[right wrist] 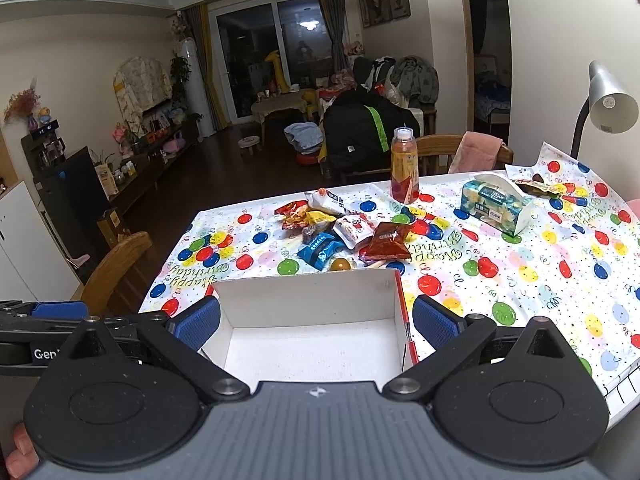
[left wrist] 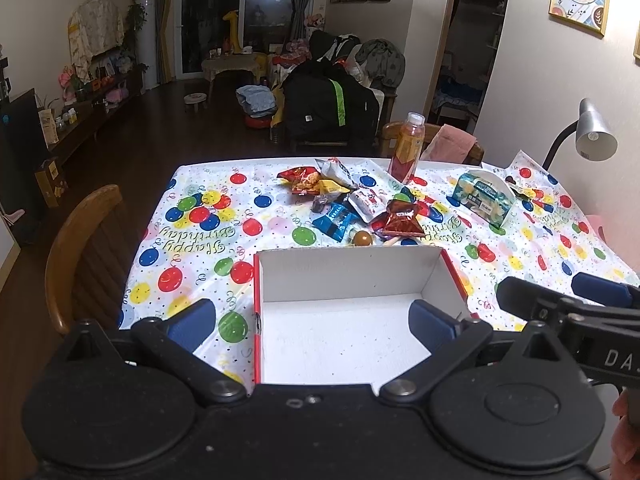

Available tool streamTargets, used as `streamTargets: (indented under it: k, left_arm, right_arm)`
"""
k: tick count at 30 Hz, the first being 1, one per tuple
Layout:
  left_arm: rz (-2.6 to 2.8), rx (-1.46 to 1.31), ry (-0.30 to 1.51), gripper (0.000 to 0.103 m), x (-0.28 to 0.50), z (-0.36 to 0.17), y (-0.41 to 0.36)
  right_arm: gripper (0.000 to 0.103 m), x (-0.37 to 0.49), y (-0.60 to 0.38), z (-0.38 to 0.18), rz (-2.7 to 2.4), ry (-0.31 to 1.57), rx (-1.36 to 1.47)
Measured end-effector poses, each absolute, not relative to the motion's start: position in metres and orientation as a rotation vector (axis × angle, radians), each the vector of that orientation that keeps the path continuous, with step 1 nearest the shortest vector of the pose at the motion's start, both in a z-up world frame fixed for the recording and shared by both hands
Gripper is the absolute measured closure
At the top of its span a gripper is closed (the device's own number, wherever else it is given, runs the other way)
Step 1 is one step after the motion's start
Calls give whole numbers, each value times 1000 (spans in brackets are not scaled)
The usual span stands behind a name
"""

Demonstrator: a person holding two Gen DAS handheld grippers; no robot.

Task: Organize snacks

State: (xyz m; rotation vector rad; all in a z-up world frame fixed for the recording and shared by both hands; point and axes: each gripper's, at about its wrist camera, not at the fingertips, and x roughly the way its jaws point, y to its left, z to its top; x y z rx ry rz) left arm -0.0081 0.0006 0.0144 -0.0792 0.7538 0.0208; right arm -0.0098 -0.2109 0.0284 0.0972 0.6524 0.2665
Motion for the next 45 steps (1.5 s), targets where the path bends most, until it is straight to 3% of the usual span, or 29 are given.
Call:
streamTargets:
  k: [45]
  left_arm:
    - [-4, -106, 727, 0, -9, 23, 6]
  right_arm:
    - [0, -11, -211, 32, 262, 643, 92]
